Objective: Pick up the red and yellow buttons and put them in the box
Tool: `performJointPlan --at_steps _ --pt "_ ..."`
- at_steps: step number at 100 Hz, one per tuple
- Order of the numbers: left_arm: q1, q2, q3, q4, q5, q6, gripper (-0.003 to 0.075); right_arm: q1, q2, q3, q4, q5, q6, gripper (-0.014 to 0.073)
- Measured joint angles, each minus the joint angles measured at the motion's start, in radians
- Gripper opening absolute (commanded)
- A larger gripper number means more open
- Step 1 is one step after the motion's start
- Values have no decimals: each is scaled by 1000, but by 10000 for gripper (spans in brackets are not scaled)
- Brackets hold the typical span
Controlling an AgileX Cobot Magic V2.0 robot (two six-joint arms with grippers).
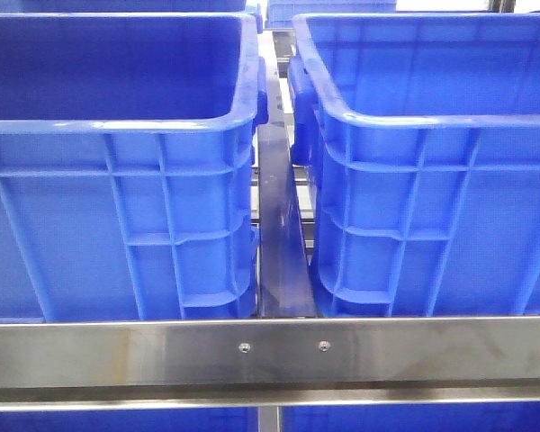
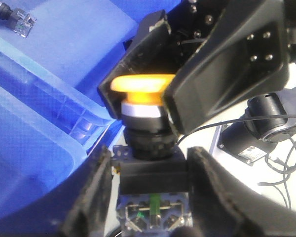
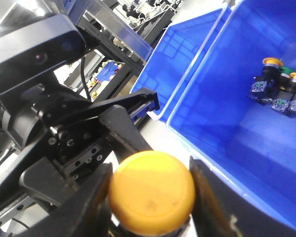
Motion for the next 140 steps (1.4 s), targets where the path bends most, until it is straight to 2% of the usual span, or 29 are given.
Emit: performJointPlan --at_steps 10,17,29,39,66,87,109,140 --pt "0 0 0 0 0 0 94 0 0 0 0 0 0 -6" --pt "0 0 0 0 0 0 197 0 0 0 0 0 0 -6" --pt "0 0 0 0 0 0 428 0 0 0 2 0 0 -6" --pt "0 0 0 -1 -2 0 506 0 0 0 2 -5 -2 -6" --pt "0 -18 0 10 -49 0 506 0 0 0 2 -46 -2 -5" --pt "0 -87 0 88 -117 -41 506 0 0 0 2 -89 -7 -5" --pt "0 -191 22 280 -287 -192 506 0 0 0 4 -141 -15 -5" --pt "0 -423 241 530 -578 -395 504 0 0 0 4 -196 -24 -5"
